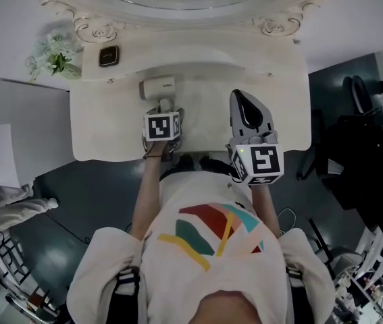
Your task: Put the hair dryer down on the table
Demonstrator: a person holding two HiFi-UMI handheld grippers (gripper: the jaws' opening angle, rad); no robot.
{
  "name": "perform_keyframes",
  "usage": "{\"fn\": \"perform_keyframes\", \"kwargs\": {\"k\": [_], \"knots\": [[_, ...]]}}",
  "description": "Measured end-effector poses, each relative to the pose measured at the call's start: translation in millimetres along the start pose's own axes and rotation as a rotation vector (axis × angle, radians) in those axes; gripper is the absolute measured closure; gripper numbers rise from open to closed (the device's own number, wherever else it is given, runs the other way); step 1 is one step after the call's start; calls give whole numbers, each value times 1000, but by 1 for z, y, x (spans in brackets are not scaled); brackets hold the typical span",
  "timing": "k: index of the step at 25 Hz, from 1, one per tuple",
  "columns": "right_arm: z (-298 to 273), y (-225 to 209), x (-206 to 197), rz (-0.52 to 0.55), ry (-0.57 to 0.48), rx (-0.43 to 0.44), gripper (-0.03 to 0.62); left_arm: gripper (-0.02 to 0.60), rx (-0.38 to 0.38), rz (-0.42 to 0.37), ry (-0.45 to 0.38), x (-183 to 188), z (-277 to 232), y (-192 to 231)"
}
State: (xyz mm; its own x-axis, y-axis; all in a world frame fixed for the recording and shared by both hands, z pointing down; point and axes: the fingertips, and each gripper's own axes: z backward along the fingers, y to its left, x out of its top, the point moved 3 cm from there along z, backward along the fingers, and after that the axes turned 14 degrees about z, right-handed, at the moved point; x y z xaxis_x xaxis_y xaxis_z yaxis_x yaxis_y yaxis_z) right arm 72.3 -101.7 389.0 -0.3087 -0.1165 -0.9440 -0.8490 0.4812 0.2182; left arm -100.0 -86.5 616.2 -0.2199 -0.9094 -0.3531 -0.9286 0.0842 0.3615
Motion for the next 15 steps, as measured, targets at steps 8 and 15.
{"fn": "perform_keyframes", "kwargs": {"k": [8,15], "knots": [[2,3,0,-3,-3,13,595,245,85,-69,-75,17,10,7],[-3,7,4,-2,-20,29,595,242,82,-72,-150,40,35,1]]}}
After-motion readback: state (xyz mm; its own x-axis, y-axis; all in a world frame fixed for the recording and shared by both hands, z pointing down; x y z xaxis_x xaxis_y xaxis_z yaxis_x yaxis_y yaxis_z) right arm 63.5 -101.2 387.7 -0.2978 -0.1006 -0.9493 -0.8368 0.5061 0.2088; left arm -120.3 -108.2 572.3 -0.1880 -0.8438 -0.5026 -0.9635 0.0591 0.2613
